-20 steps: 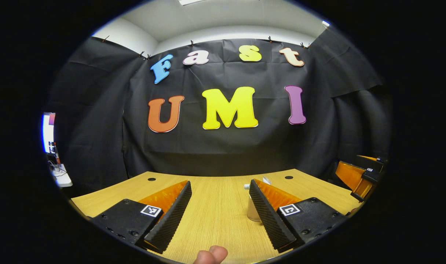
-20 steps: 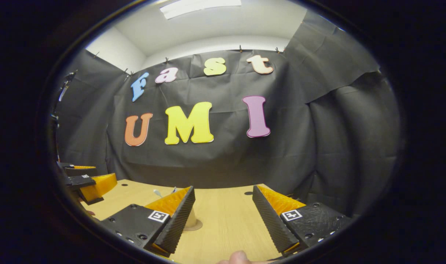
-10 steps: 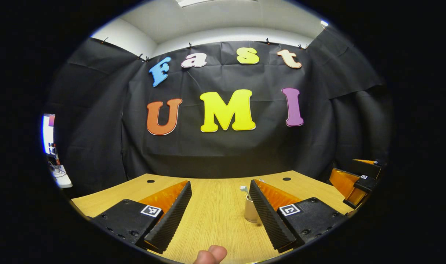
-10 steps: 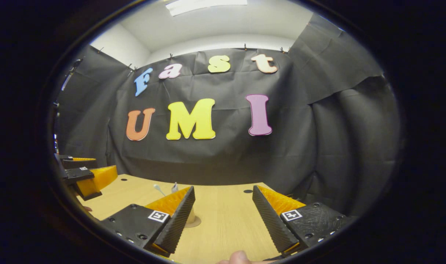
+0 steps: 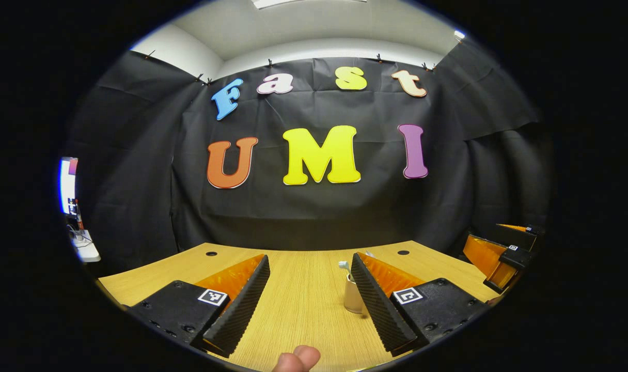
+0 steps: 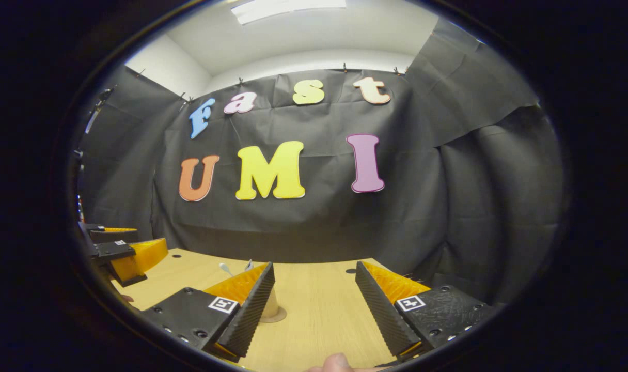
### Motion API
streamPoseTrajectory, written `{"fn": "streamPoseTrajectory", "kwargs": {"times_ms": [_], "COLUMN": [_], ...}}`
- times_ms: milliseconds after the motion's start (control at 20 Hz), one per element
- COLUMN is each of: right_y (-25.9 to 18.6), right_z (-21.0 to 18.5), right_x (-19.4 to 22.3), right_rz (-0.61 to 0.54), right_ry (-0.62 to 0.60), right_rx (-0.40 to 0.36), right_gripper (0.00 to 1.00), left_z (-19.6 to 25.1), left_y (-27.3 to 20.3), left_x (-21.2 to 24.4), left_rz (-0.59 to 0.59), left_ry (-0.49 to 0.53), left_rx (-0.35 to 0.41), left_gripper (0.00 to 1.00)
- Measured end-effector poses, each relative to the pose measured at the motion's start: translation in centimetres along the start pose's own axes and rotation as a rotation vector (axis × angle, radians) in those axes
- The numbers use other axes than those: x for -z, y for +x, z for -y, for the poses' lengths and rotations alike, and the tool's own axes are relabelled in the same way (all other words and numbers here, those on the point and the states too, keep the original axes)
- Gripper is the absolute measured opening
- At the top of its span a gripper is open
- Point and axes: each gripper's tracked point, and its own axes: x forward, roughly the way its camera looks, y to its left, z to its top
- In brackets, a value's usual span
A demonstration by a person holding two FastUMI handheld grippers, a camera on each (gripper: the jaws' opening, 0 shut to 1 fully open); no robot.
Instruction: Put the toothbrush and toothpaste on the desktop into the cup, then pick up the cup and place it on the coaster on the desktop.
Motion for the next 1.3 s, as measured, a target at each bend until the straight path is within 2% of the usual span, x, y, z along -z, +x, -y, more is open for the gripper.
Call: {"fn": "streamPoseTrajectory", "kwargs": {"times_ms": [350, 450, 500, 550, 600, 800, 850, 950, 1000, 1050, 1150, 1200, 1300], "right_y": [-0.1, 0.1, 0.1, 0.0, -0.1, -0.2, -0.1, -0.2, -0.2, -0.2, -0.3, -0.3, -0.4], "right_z": [0.0, -0.1, 0.0, -0.1, 0.0, 0.2, 0.2, 0.2, 0.3, 0.3, 0.3, 0.3, 0.1], "right_x": [-0.4, -0.5, -0.6, -0.7, -0.9, -0.9, -1.0, -1.0, -0.9, -0.9, -0.9, -1.0, -1.1], "right_rz": [0.016, 0.017, 0.017, 0.019, 0.021, 0.023, 0.022, 0.020, 0.019, 0.017, 0.016, 0.017, 0.020], "right_ry": [-0.010, -0.016, -0.018, -0.017, -0.011, -0.001, -0.003, -0.001, 0.001, 0.001, 0.005, 0.007, 0.012], "right_rx": [0.010, 0.009, 0.010, 0.011, 0.014, 0.021, 0.021, 0.022, 0.022, 0.023, 0.025, 0.023, 0.021], "right_gripper": [0.95, 0.99, 0.95, 0.99, 0.95, 0.95, 0.99, 0.95, 0.99, 0.95, 0.95, 0.99, 0.99], "left_z": [0.0, 0.1, 0.1, 0.1, 0.2, 0.4, 0.4, 0.6, 0.6, 0.5, 0.5, 0.4, 0.6], "left_y": [-0.1, 0.0, 0.1, 0.1, 0.2, 0.0, 0.0, 0.0, -0.1, -0.1, -0.2, -0.2, -0.4], "left_x": [0.0, 0.0, 0.0, 0.0, 0.0, -0.4, -0.4, -0.2, -0.1, 0.0, -0.2, -0.5, -0.9], "left_rz": [-0.001, 0.003, 0.004, 0.001, 0.002, 0.014, 0.014, 0.011, 0.007, 0.005, 0.007, 0.013, 0.027], "left_ry": [-0.014, -0.025, -0.030, -0.031, -0.031, -0.027, -0.027, -0.029, -0.030, -0.031, -0.027, -0.023, -0.018], "left_rx": [-0.011, -0.008, -0.006, -0.003, -0.001, 0.005, 0.007, 0.010, 0.011, 0.012, 0.012, 0.010, 0.014], "left_gripper": [1.00, 1.00, 1.00, 1.00, 1.00, 1.00, 1.00, 1.00, 1.00, 1.00, 1.00, 1.00, 1.00]}}
